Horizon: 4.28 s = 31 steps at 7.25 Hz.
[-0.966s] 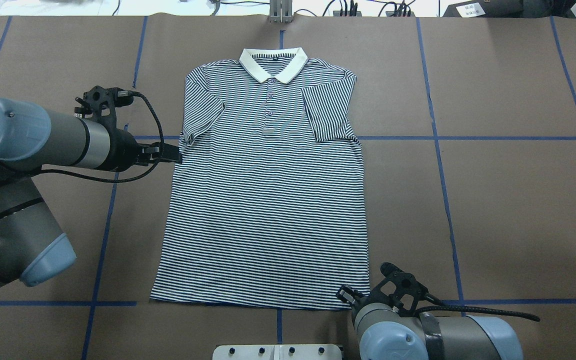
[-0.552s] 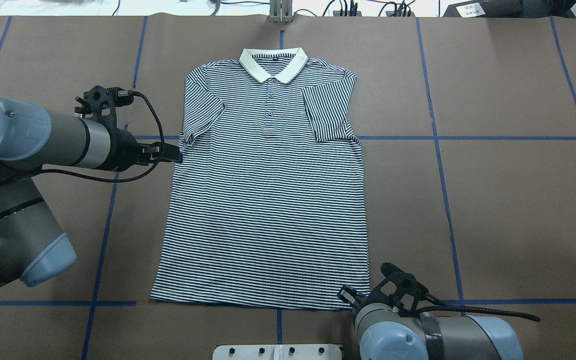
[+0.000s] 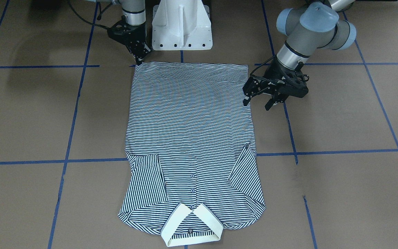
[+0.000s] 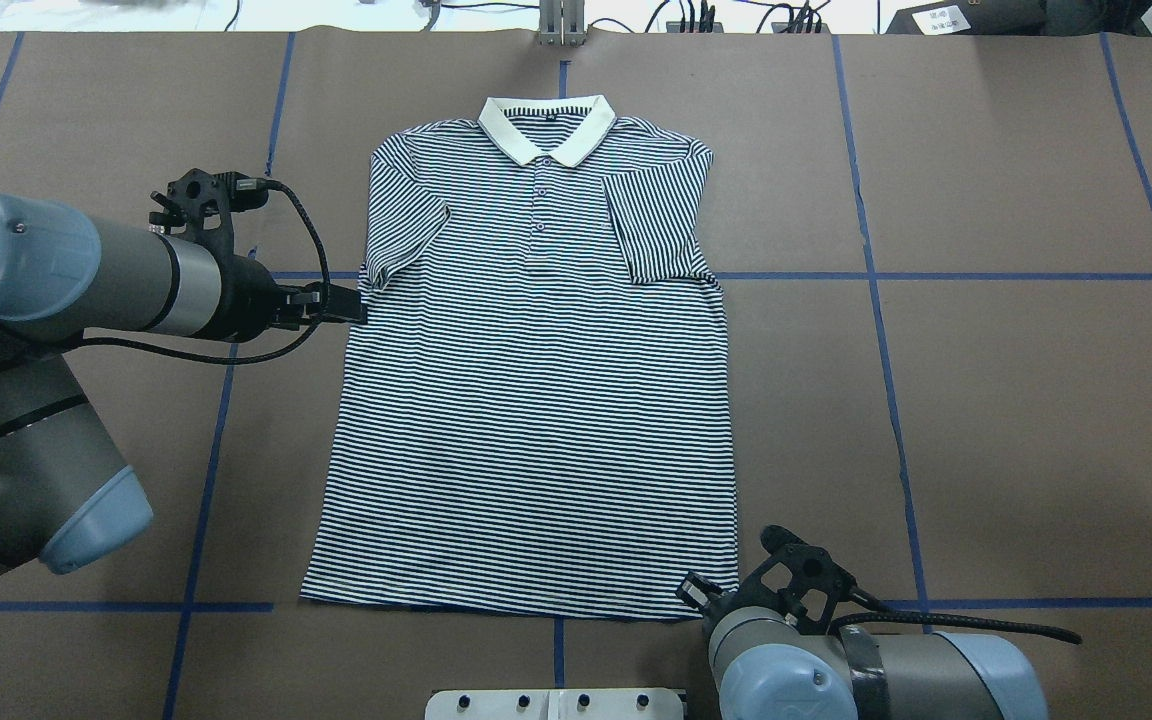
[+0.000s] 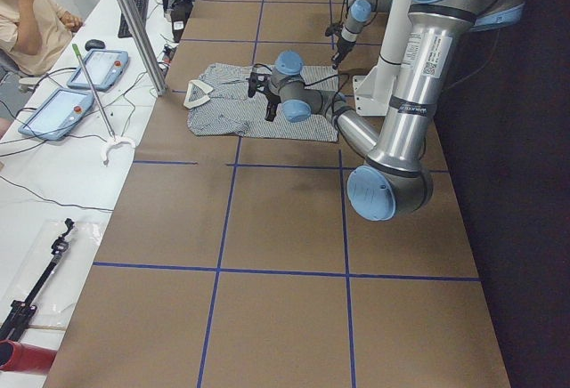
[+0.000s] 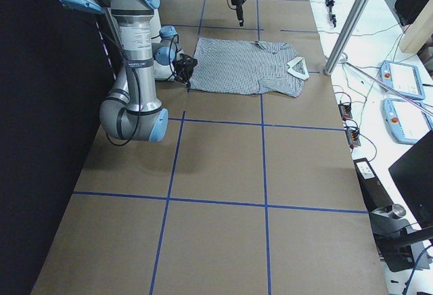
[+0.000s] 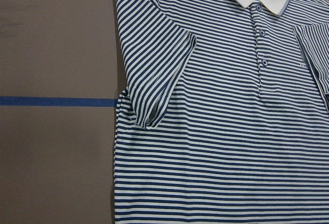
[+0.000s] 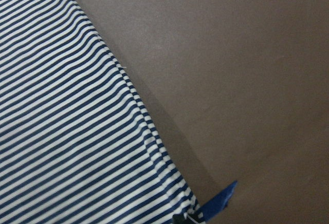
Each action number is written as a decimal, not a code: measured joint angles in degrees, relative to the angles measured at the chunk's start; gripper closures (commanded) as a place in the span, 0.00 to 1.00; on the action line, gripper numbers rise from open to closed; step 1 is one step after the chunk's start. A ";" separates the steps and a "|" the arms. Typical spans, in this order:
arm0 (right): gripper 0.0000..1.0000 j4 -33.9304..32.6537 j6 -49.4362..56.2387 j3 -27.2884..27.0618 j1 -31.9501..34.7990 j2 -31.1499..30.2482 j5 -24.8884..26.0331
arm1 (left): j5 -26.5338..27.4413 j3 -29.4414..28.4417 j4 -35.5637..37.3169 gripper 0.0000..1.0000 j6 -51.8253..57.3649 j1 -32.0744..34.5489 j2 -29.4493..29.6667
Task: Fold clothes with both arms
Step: 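Grasp the hem corners with the left and right grippers, then lift the hem with both grippers and fold it toward the collar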
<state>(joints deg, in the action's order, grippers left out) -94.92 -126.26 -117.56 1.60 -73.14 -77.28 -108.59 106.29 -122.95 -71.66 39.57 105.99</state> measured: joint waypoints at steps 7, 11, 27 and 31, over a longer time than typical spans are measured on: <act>1.00 0.00 0.92 -1.89 0.85 -0.50 -0.33 | 11.24 8.97 10.79 0.30 -20.27 -19.27 -9.09; 1.00 0.00 0.93 -1.84 0.72 -0.44 -0.32 | 10.34 9.76 16.63 0.37 -20.49 -22.48 -10.07; 1.00 0.30 2.64 -12.34 -1.14 -9.30 3.21 | 11.31 21.14 21.98 1.00 -31.53 -31.39 -9.07; 1.00 0.78 23.39 0.57 18.48 4.44 -1.14 | 11.08 9.60 21.51 1.00 -12.16 -11.12 0.86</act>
<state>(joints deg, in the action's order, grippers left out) -94.14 -102.87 -116.99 20.08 -68.69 -78.42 -97.51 115.89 -101.44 -83.82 28.45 106.85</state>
